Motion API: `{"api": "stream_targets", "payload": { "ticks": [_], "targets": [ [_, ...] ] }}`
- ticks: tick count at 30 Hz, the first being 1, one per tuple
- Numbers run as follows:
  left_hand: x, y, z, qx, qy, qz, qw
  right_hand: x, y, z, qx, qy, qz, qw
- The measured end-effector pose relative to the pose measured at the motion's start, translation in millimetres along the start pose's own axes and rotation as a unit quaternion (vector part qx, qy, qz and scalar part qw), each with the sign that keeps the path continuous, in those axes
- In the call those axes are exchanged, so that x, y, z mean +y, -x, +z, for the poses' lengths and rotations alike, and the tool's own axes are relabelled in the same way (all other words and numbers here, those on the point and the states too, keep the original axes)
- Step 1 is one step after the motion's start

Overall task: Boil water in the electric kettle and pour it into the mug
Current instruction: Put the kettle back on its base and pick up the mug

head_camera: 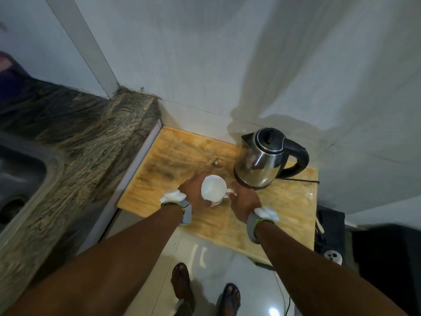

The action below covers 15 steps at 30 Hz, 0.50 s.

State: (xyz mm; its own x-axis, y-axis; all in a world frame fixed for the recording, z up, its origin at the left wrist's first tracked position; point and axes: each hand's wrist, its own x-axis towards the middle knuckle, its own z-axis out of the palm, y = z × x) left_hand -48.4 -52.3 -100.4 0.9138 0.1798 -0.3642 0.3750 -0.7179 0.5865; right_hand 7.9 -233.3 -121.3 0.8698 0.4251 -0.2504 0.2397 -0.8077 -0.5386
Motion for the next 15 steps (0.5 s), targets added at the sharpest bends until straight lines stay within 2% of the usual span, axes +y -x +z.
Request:
{"api": "stream_targets", "payload": {
  "ticks": [8,15],
  "targets": [
    [-1,18,19,0.006,0.0,-0.024,1.0,15,16,14,-0.013,-0.008,0.0,1.0],
    [-12,15,25,-0.009,-0.005,-0.013,1.0,17,18,23,-0.021,-0.005,0.017,1.0]
  ]
}}
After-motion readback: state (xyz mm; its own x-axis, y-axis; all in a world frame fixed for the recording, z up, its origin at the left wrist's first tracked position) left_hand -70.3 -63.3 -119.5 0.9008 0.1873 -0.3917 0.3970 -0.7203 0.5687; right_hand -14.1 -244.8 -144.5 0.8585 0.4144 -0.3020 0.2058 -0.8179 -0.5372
